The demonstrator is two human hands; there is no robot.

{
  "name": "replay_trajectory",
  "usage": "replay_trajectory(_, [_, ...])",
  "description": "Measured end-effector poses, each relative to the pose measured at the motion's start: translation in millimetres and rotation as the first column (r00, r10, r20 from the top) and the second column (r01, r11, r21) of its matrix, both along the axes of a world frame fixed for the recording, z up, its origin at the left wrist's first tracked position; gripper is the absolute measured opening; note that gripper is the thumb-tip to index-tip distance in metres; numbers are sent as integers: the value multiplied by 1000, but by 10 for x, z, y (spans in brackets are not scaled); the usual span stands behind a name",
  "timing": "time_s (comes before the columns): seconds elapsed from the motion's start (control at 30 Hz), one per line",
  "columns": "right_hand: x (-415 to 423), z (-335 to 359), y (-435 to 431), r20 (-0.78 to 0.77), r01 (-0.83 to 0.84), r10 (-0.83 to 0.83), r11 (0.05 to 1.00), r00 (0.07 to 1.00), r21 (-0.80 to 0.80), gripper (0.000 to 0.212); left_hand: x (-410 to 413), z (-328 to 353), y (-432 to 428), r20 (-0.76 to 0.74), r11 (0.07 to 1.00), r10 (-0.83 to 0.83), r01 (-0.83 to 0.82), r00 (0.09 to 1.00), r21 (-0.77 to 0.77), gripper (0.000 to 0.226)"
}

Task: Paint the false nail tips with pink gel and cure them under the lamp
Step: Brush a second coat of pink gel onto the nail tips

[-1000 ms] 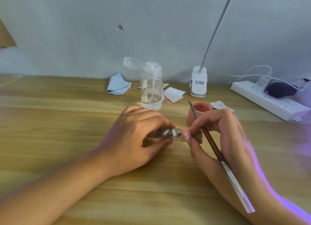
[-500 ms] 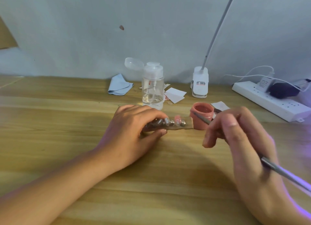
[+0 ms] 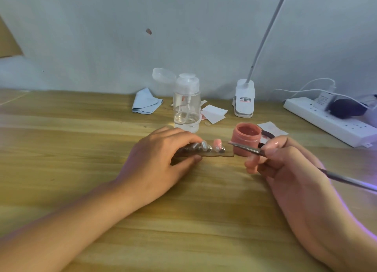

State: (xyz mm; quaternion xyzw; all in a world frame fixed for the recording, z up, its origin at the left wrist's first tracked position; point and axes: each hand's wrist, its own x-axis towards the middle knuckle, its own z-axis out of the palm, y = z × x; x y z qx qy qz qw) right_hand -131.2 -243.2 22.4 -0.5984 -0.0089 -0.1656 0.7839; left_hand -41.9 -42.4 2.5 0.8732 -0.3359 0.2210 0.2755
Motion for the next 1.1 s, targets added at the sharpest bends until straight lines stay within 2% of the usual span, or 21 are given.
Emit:
replay_trajectory(0.2, [1, -11, 0, 10, -19, 19, 1000, 1000, -1, 11, -13, 1, 2, 20, 1000, 18, -19, 1000, 9, 21])
replay_trajectory(0.53, [14, -33, -7, -17, -6, 5, 996, 1000, -94, 18, -13, -8, -7, 40, 999, 35, -36, 999, 21, 22])
replay_trajectory(1.0, [20, -25, -1, 7, -2, 3, 997, 1000, -78, 25, -28, 1, -13, 28, 999, 38, -38, 999, 8, 21])
replay_trajectory(1.1, [20, -22, -1, 27, 30, -30, 1000, 999, -1, 19, -31, 4, -8, 28, 999, 35, -35, 999, 11, 21])
